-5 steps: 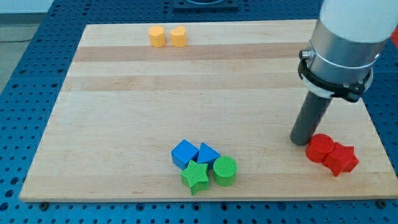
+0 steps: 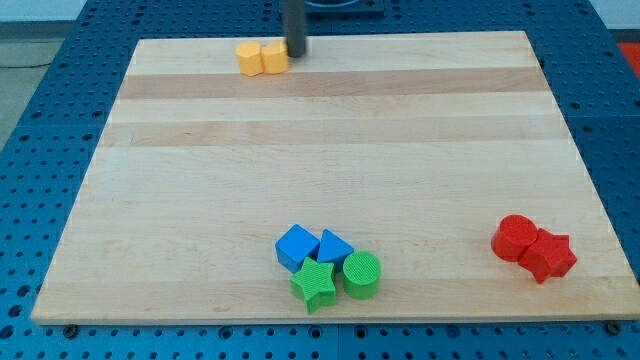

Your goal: Push yellow heart near red blocks

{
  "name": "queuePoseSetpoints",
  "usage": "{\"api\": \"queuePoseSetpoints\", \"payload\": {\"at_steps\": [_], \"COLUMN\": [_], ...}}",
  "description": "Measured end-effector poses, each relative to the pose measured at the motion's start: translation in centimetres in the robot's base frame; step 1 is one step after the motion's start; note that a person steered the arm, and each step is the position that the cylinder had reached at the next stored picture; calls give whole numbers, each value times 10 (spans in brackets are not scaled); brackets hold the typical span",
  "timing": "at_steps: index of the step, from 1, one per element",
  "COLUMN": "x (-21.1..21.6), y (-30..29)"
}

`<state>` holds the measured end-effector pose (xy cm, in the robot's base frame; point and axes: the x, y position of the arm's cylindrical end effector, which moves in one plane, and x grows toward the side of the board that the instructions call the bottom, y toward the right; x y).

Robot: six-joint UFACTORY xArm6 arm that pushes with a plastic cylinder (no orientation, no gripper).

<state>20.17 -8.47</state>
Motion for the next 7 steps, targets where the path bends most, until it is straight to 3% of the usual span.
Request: {"api": "queuePoseSetpoints", "payload": {"at_steps": [2,5,7], "x": [5,48,52], "y": [-67,58,5]}}
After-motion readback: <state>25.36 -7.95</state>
